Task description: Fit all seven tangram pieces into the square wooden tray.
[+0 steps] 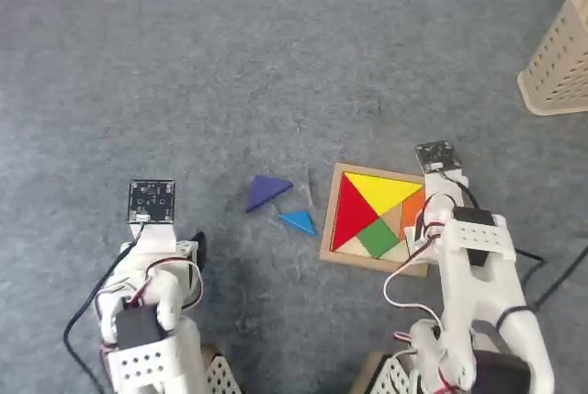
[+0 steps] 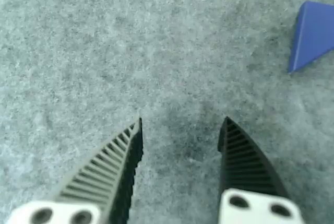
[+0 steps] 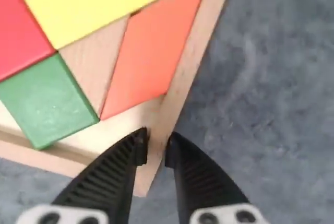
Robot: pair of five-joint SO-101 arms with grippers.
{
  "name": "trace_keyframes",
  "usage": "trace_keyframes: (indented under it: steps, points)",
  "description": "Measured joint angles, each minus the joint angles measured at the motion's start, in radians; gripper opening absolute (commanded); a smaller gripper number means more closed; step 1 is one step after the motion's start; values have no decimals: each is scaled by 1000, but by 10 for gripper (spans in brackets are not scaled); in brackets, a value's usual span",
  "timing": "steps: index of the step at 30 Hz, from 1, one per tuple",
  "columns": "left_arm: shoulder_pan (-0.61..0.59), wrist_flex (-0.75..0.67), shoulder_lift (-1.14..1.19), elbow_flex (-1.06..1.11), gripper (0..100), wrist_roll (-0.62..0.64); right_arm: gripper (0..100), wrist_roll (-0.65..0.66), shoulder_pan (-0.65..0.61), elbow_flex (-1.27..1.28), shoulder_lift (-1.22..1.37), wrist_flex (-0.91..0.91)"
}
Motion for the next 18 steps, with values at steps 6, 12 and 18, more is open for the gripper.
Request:
trace_keyframes:
  steps: [6, 12, 18]
  points:
    - [0, 0, 0, 0, 225, 0, 6, 38, 0, -89, 21, -2]
    - [0, 0, 0, 0, 225, 0, 6, -6, -8, -250, 180, -2]
    - [0, 0, 0, 0, 225, 0, 9, -92, -44, -330, 350, -2]
